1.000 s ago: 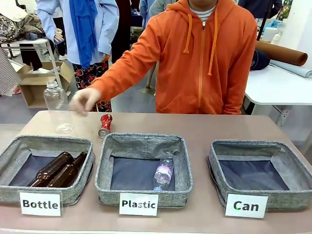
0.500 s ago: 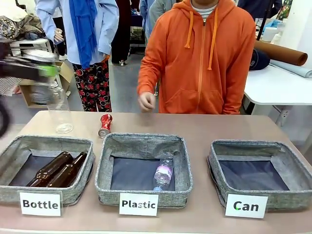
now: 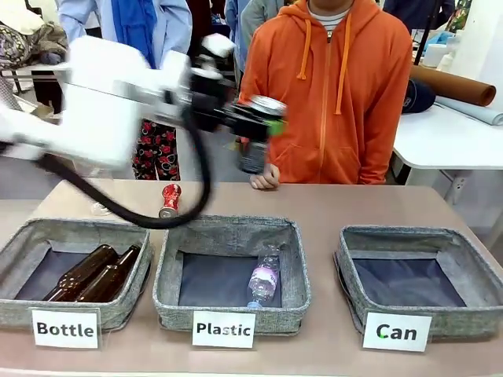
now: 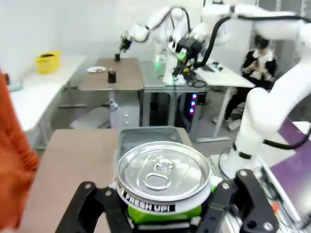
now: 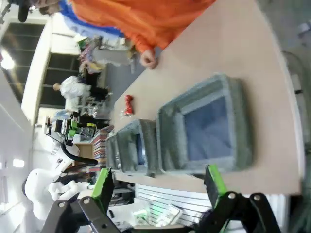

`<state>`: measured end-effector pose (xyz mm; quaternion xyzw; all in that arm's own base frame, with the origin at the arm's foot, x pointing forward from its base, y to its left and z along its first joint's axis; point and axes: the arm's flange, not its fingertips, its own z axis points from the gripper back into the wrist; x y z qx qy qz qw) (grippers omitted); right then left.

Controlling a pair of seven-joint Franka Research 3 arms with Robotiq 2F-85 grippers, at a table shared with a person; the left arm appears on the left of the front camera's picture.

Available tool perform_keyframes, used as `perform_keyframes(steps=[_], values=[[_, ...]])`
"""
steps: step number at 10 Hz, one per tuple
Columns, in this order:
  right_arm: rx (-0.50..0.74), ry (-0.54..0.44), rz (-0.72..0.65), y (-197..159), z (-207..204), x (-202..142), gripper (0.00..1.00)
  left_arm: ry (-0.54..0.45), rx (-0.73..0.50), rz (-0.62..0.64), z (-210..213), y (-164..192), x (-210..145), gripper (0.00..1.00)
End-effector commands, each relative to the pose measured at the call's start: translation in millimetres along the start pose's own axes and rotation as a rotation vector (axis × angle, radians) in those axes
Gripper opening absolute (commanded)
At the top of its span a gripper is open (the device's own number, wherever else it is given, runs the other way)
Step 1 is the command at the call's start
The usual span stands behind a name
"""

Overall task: Sort the can waste into the basket.
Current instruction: Pick up the can waste from the table and place it in the right Fabric basket.

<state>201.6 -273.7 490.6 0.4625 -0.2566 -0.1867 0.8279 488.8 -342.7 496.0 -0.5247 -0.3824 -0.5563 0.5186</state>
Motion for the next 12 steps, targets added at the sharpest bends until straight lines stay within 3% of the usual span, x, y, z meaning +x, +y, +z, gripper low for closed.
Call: perform_keyframes(steps=[1, 3, 4, 5, 8, 10, 11, 12], values=[[-0.045, -0.068, 0.029, -20, 65, -4, 1.00, 0.024, -0.107, 0.081, -87, 53, -5, 0.00], [0.058, -0.185, -0.032, -57, 114, -17, 1.00, 0.013, -0.180, 0.118, -203, 72, -15, 0.00], [-0.046, -0.102, -0.012, -19, 84, -19, 1.00, 0.036, -0.170, 0.092, -248, 78, -25, 0.00], [-0.046, -0.102, -0.012, -19, 84, -19, 1.00, 0.052, -0.156, 0.131, -282, 83, -36, 0.00], [-0.046, -0.102, -0.012, -19, 84, -19, 1.00, 0.209, -0.137, 0.134, -308, 82, -69, 0.00], [-0.046, -0.102, -0.012, -19, 84, -19, 1.00, 0.291, -0.225, 0.091, -309, 65, -76, 0.00], [-0.046, -0.102, -0.012, -19, 84, -19, 1.00, 0.320, -0.304, 0.104, -308, 56, -79, 0.50], [-0.046, -0.102, -0.012, -19, 84, -19, 1.00, 0.307, -0.329, 0.109, -307, 52, -79, 0.73]])
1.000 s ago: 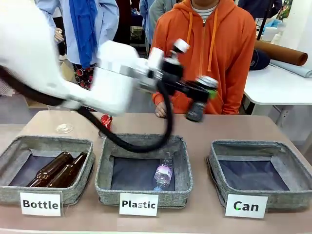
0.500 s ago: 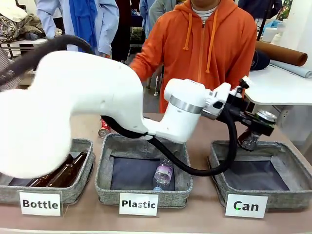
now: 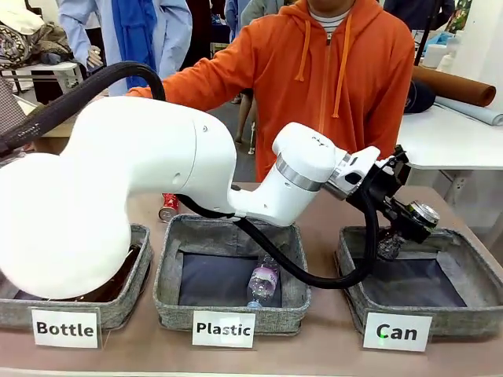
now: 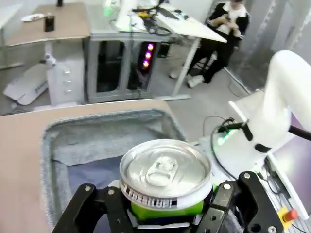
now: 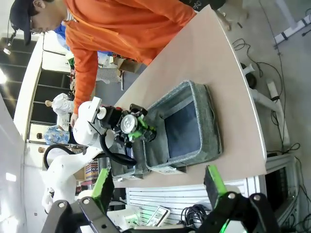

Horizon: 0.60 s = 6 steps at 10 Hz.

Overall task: Sort the can waste into the basket.
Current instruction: Pick up the can waste from the table and place it in the right Fabric basket.

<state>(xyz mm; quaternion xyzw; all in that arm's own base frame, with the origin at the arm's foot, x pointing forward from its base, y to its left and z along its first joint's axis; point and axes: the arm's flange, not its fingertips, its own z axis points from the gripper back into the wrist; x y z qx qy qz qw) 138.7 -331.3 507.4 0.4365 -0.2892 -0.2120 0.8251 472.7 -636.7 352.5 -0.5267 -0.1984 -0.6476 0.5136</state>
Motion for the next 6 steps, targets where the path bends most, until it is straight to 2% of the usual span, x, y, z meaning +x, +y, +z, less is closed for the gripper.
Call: perform_keyframes(steps=[1, 3, 4, 6], values=[[-0.006, -0.013, -0.013, -0.1, 0.5, -4.6, 1.00, 0.022, -0.043, 0.022, 5.0, -2.9, 9.0, 1.00], [-0.006, -0.013, -0.013, -0.1, 0.5, -4.6, 1.00, 0.030, -0.058, 0.042, 3.3, -3.7, 6.8, 1.00], [-0.006, -0.013, -0.013, -0.1, 0.5, -4.6, 1.00, 0.022, -0.074, 0.056, 3.3, -5.6, 6.8, 0.97], [-0.006, -0.013, -0.013, -0.1, 0.5, -4.6, 1.00, 0.026, -0.090, 0.069, 5.8, -7.6, 6.7, 1.00]])
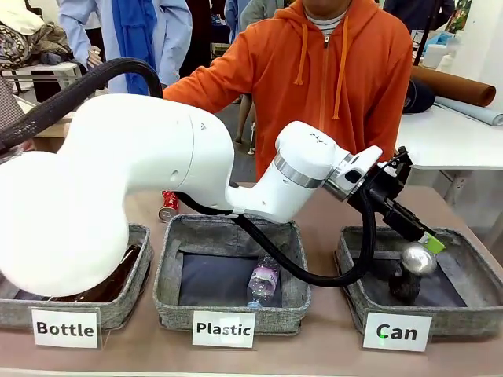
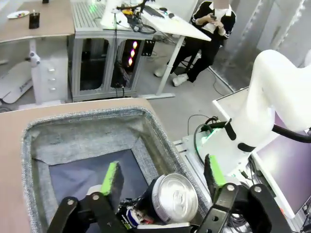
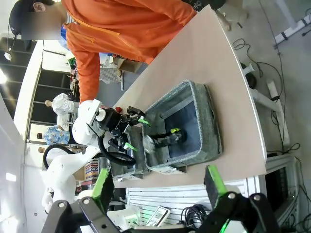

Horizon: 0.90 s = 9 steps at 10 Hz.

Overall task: Sort the can waste into the basket.
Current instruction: Pick up the can waste from the table and place it in the right Fabric basket.

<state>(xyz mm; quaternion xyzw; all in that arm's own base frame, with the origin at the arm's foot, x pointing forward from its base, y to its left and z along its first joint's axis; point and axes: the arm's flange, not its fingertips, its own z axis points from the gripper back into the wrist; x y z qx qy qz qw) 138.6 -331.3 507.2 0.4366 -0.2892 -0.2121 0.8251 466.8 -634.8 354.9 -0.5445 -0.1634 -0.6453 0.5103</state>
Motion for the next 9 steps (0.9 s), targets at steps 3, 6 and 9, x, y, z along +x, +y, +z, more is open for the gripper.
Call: perform_keyframes(steps=[3, 6, 9], values=[[-0.006, -0.013, -0.012, 0, 0, -5, 1.00, 0.063, -0.040, 0.015, 3, -8, 7, 1.00], [-0.006, -0.013, -0.012, 0, 0, -5, 1.00, 0.363, -0.004, -0.082, -20, -49, -2, 1.00], [-0.006, -0.013, -0.012, 0, 0, -5, 1.00, 0.492, 0.036, -0.192, -57, -103, 19, 1.00]])
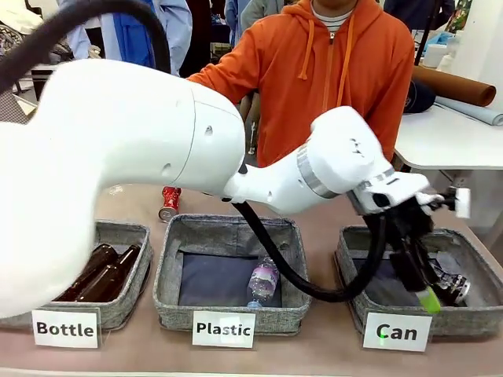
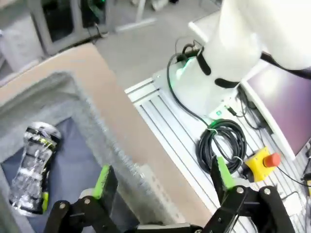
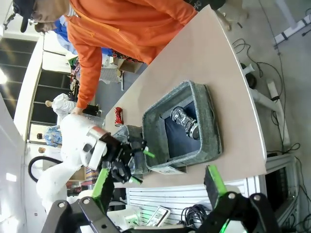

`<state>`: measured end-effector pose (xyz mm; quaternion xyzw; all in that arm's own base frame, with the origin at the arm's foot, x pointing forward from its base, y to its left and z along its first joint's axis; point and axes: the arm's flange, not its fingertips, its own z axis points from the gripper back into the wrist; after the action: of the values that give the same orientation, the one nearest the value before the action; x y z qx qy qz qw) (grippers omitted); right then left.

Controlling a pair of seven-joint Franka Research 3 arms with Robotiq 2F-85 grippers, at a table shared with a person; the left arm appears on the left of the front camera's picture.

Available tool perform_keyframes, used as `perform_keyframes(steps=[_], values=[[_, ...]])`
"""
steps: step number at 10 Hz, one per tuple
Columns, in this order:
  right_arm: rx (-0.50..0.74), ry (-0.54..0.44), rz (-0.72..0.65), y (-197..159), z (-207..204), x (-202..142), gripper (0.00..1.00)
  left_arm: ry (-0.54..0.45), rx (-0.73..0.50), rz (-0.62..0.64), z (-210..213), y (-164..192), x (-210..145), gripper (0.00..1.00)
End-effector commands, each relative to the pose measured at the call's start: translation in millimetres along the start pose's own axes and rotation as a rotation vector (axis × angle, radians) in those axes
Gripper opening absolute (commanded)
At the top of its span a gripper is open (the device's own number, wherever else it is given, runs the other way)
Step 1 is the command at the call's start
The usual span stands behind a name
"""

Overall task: Sort the can waste into the basket.
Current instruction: Pick up the can waste from the table and place it in the right Fabric basket.

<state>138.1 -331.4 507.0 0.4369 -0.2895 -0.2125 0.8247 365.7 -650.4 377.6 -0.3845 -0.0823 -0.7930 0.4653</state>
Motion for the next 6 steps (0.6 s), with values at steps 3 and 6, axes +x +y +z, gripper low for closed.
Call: perform_keyframes(steps=[3, 6], values=[[-0.006, -0.012, -0.012, 0.3, 0.2, -4.2, 1.00, 0.030, 0.035, -0.022, -5.9, -12.1, 18.2, 1.00], [0.007, -0.066, -0.066, 0.1, 5.6, 0.6, 1.00, 0.033, 0.061, -0.016, -10.5, -12.6, 22.2, 1.00]])
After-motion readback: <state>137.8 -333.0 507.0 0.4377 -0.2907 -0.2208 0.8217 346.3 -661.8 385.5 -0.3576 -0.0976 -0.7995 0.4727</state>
